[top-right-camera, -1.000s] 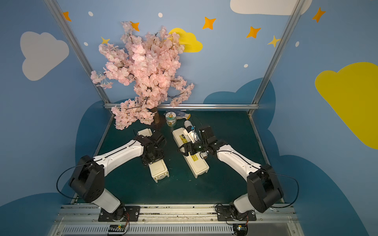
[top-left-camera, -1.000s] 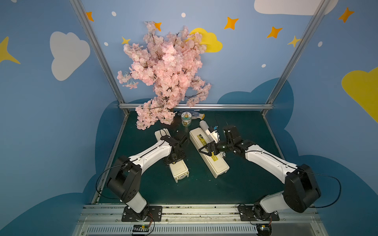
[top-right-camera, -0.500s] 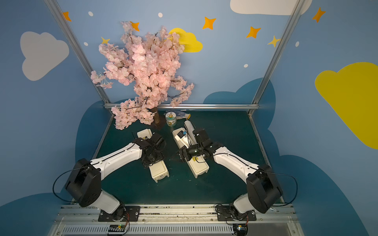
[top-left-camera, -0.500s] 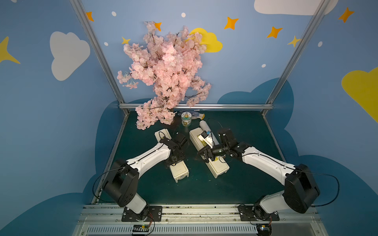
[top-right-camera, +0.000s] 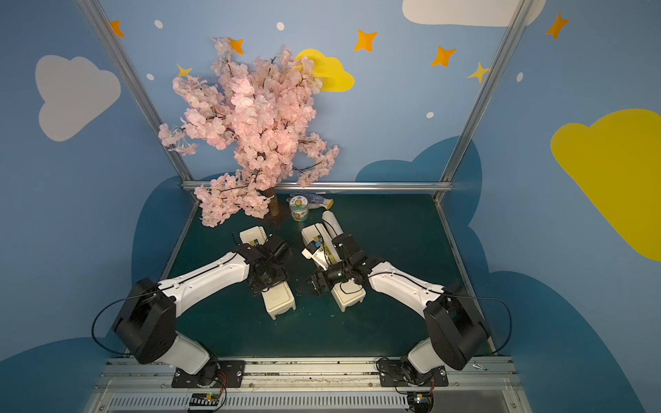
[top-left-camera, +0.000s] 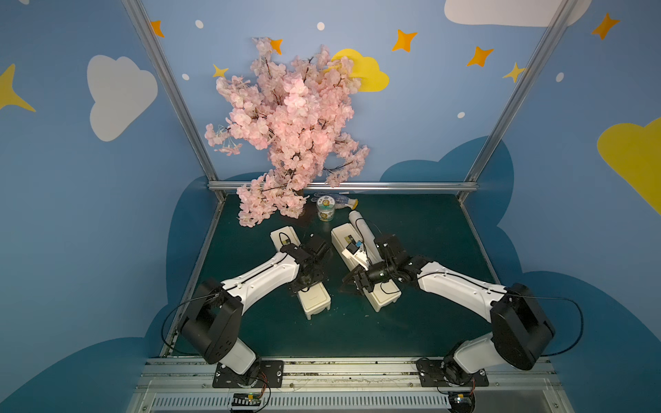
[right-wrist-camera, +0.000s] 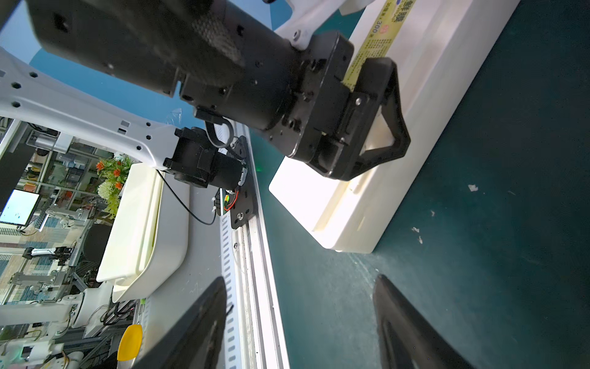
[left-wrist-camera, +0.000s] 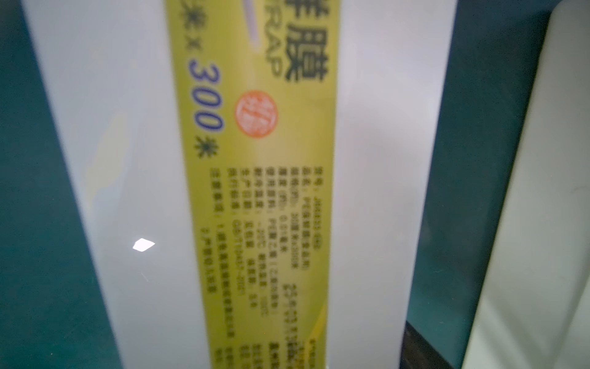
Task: Put plastic wrap rolls into dispensers
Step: Close the lid on the plastic wrap cutting box.
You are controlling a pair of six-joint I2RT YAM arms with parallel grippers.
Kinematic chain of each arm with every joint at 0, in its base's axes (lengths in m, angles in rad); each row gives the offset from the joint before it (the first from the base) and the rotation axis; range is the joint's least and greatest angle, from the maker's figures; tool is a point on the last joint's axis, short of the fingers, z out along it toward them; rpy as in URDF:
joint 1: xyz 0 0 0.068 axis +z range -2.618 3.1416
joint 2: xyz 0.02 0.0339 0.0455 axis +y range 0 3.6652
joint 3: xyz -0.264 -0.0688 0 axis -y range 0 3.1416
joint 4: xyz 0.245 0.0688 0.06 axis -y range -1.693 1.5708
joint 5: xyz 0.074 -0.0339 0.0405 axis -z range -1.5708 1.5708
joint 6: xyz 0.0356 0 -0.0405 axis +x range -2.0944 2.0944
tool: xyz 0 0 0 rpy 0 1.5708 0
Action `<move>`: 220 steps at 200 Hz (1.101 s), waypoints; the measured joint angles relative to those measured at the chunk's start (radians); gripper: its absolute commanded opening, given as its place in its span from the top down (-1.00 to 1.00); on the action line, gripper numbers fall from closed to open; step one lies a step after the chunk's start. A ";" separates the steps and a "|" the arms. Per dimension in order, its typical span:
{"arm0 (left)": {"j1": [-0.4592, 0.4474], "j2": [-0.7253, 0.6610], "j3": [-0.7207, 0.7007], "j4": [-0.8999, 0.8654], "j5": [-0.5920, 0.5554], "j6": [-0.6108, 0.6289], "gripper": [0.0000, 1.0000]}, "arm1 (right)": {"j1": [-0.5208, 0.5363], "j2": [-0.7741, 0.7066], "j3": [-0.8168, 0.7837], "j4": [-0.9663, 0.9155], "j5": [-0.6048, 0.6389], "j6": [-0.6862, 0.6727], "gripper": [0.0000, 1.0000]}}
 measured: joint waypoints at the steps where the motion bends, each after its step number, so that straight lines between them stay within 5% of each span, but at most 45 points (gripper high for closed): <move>1: 0.000 0.000 0.000 0.000 0.000 0.000 -0.70 | 0.000 0.000 0.000 0.001 0.000 0.000 -0.42; 124: -0.008 -0.006 -0.014 0.013 -0.011 -0.014 -0.77 | 0.056 0.111 -0.027 0.048 0.025 0.002 -0.33; 220: -0.008 0.001 -0.021 0.023 -0.008 -0.003 -0.80 | 0.098 0.235 0.016 0.174 0.034 0.076 -0.48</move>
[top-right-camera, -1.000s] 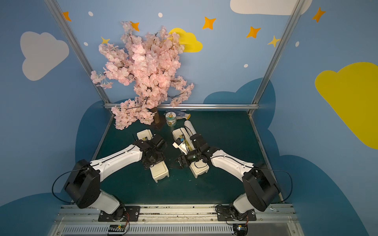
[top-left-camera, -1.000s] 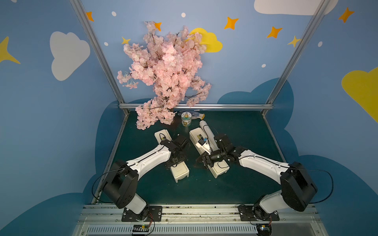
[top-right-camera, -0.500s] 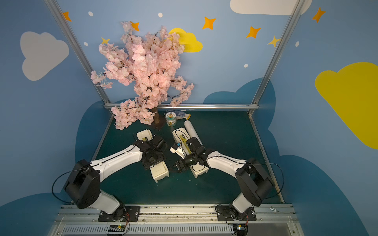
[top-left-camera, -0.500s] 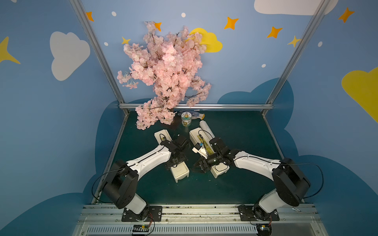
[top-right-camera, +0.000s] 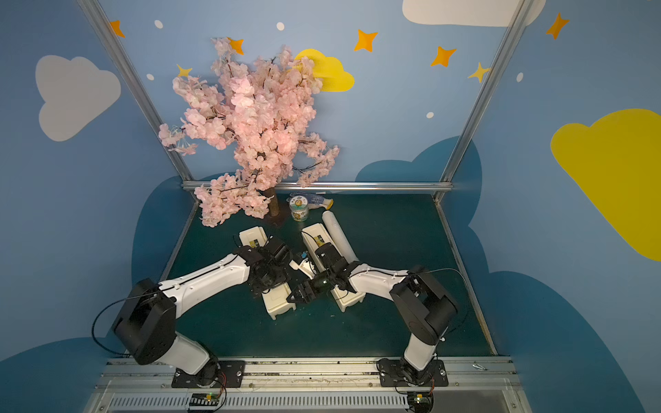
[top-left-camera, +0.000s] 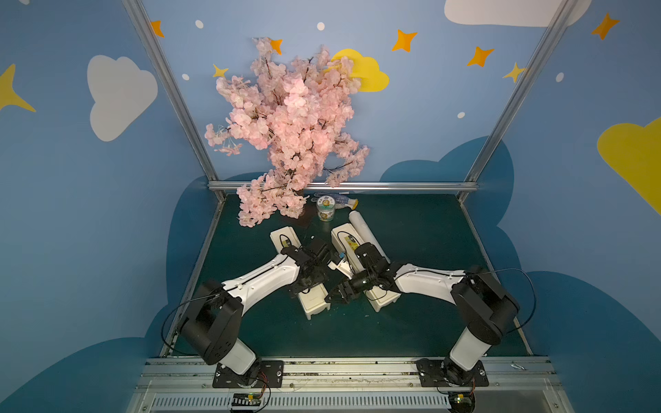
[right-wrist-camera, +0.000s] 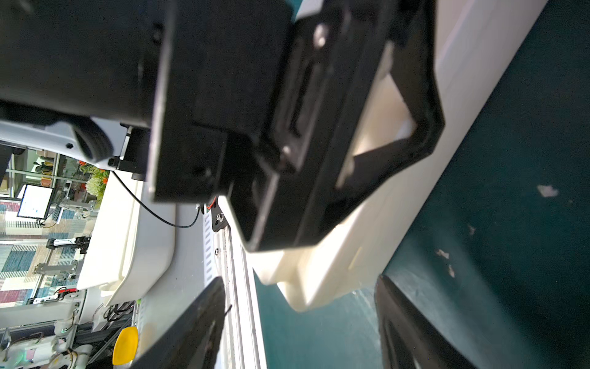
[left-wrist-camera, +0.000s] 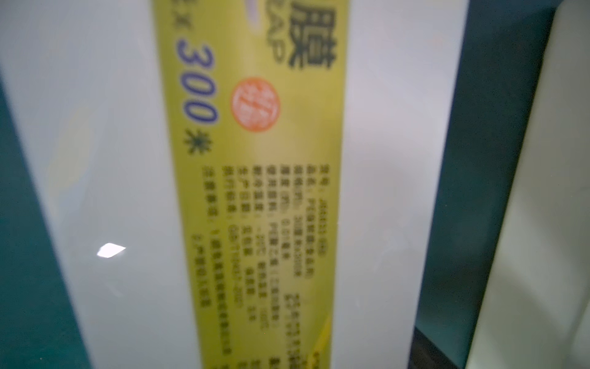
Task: Put plastic wrap rolls into dispensers
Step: Close the lid on the plastic wrap cutting box.
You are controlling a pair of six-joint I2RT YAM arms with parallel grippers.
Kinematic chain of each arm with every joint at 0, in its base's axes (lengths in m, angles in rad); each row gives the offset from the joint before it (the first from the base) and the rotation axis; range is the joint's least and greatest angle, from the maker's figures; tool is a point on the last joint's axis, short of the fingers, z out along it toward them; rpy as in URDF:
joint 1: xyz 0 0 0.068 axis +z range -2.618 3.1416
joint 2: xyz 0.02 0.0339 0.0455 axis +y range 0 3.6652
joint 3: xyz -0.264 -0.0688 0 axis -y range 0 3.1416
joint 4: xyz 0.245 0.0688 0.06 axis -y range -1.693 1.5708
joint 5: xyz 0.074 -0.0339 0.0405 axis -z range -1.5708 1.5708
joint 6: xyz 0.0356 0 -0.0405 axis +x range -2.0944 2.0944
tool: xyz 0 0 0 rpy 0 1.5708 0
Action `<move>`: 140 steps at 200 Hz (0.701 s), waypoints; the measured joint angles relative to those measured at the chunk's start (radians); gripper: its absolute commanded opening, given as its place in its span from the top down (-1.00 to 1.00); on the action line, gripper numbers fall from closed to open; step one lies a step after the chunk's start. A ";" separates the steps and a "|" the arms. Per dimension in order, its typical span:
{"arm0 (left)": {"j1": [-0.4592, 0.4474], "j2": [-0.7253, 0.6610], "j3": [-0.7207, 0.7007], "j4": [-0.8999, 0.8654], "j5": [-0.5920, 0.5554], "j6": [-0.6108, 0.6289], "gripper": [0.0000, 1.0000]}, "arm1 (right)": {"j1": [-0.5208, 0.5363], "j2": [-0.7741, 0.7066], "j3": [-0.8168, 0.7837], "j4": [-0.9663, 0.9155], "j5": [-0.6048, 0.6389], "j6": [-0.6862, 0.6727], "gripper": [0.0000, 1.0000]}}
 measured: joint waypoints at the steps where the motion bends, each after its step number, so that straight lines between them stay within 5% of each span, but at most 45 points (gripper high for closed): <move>1: 0.000 0.001 0.000 0.000 0.000 0.000 -0.80 | 0.001 0.002 0.001 0.000 0.000 0.001 -0.48; 140: 0.041 -0.015 -0.026 0.008 0.058 0.082 -1.00 | 0.034 0.082 0.048 0.076 0.054 0.042 -0.23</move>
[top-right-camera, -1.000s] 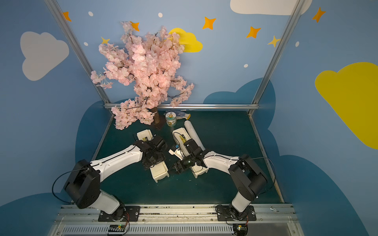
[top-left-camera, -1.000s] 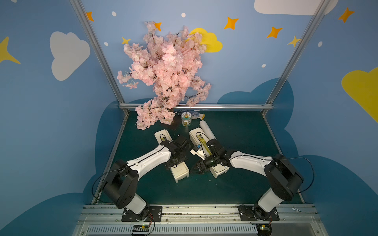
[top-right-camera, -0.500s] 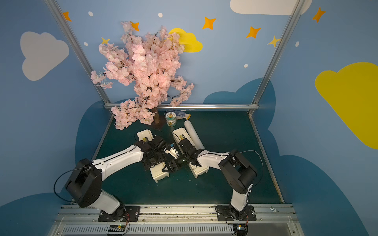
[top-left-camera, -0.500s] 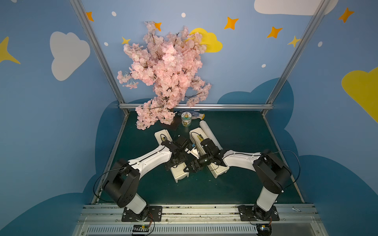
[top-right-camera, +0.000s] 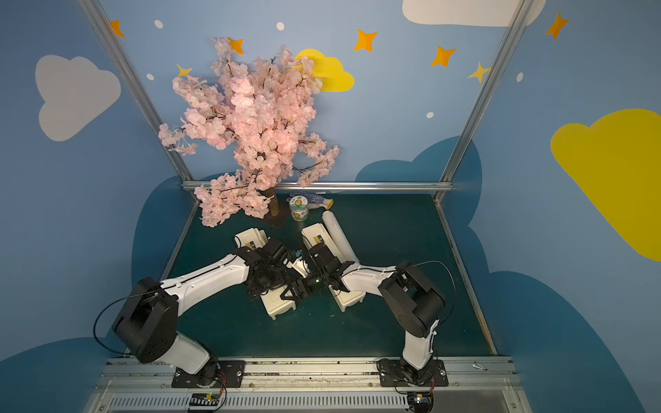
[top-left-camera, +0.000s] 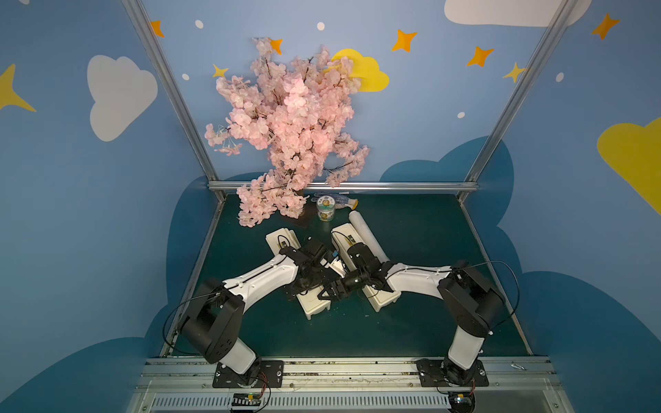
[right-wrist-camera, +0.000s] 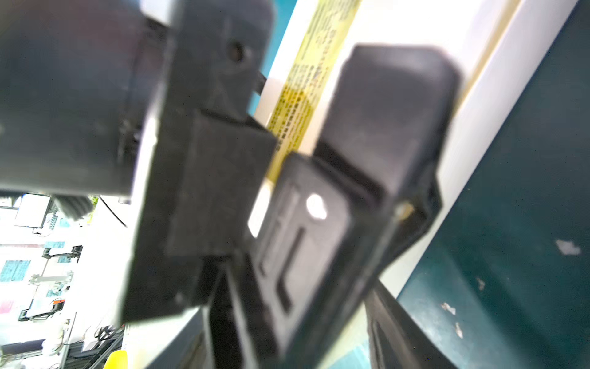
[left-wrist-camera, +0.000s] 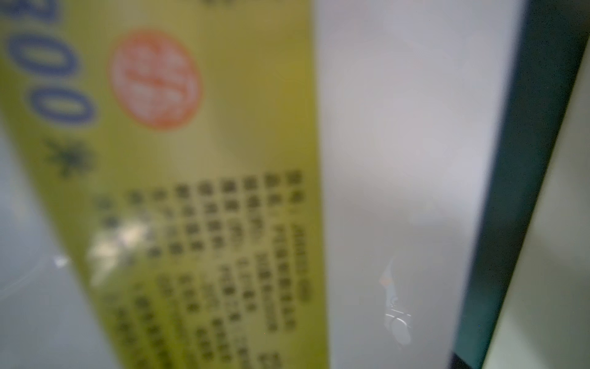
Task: Put plastic wrap rolls into dispensers
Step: Close the lid on the plastic wrap cutting box.
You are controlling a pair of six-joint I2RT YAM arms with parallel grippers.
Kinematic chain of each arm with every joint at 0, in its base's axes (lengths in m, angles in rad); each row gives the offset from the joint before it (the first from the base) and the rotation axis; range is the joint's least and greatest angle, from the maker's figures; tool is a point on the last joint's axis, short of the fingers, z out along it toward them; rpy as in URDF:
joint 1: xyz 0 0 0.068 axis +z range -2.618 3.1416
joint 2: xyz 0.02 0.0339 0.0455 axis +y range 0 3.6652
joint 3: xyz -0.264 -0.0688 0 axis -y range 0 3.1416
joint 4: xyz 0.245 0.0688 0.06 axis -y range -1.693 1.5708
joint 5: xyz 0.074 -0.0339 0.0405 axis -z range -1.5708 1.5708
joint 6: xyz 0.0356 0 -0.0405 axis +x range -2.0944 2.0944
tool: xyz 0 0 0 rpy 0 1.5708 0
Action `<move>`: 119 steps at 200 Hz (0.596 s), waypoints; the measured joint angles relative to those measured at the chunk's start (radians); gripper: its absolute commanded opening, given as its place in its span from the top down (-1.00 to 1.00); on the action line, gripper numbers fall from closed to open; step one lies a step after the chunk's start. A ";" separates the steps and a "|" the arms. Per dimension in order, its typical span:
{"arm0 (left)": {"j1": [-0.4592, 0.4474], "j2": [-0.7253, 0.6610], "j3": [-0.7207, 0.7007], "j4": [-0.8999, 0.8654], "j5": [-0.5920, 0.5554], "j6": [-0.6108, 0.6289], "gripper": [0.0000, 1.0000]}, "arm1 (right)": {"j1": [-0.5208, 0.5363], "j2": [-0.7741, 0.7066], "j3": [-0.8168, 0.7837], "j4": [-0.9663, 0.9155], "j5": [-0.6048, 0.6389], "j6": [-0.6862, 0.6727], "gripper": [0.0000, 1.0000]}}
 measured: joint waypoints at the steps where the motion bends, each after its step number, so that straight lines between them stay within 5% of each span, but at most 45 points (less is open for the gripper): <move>1: 0.001 -0.001 0.000 -0.001 0.000 0.001 -1.00 | 0.000 0.000 0.000 0.000 0.001 0.000 -0.23; 51: 0.049 -0.072 -0.001 0.007 0.031 0.068 -1.00 | 0.005 0.002 0.010 -0.024 0.023 -0.011 -0.20; 119: 0.071 0.031 0.064 -0.021 0.053 0.189 -0.99 | 0.006 0.010 0.026 -0.037 0.032 0.010 -0.19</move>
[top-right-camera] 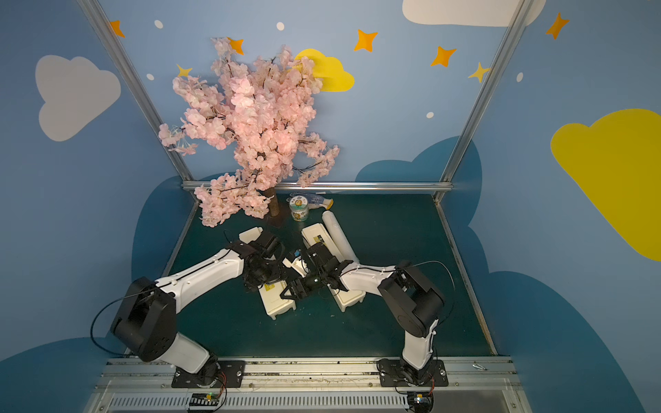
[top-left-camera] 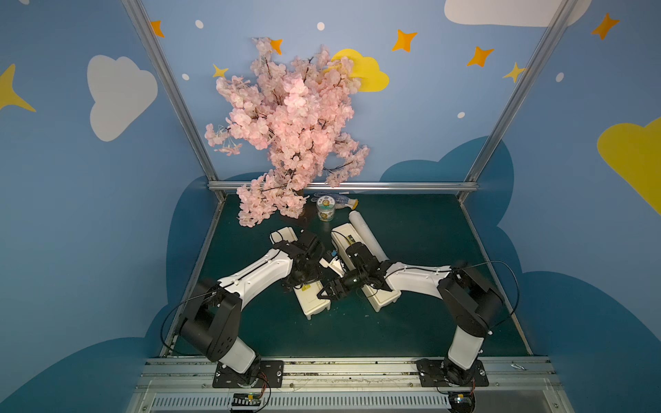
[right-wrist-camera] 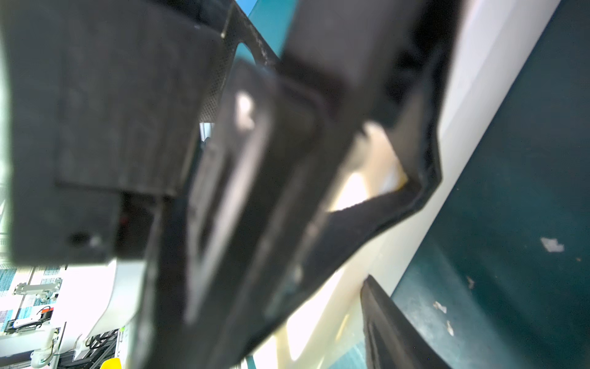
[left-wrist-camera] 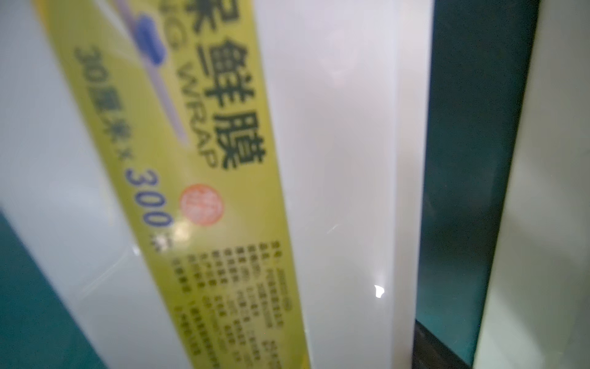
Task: Put plastic wrap rolls into dispensers
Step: Close the lid on the plastic wrap cutting box.
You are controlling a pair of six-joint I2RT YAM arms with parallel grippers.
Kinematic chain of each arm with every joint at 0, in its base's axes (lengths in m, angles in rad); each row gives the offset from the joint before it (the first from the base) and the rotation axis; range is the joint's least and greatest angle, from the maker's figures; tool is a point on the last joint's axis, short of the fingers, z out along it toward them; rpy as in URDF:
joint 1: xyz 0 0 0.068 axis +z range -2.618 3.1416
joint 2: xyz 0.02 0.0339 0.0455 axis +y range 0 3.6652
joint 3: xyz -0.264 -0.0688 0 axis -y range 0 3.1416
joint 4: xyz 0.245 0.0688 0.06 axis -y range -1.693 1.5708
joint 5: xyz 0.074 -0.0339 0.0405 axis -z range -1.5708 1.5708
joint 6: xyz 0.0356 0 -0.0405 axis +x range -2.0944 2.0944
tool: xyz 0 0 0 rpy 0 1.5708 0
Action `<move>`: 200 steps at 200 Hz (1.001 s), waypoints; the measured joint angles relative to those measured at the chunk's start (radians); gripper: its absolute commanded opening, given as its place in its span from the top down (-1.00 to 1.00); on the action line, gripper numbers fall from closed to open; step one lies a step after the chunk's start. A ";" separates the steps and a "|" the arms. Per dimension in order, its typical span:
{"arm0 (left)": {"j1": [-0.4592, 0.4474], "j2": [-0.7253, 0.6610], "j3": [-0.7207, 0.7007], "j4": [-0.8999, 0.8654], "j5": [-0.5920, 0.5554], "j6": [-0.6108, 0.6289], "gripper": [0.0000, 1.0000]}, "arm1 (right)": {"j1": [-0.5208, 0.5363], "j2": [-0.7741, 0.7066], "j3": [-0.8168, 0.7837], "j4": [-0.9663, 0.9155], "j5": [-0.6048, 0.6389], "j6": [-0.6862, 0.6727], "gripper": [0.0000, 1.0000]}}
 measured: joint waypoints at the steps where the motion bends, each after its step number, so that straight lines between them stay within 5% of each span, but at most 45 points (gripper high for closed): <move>1: 0.000 0.003 0.003 -0.004 0.001 0.002 -0.99 | 0.000 0.000 0.000 0.000 0.000 0.000 -0.18; 87: 0.035 0.038 0.046 -0.042 0.044 0.079 -1.00 | -0.043 0.055 0.047 -0.023 -0.118 0.048 0.13; 200: 0.072 0.151 0.139 -0.051 0.076 0.182 -0.99 | -0.081 0.114 0.083 -0.114 -0.221 0.043 0.15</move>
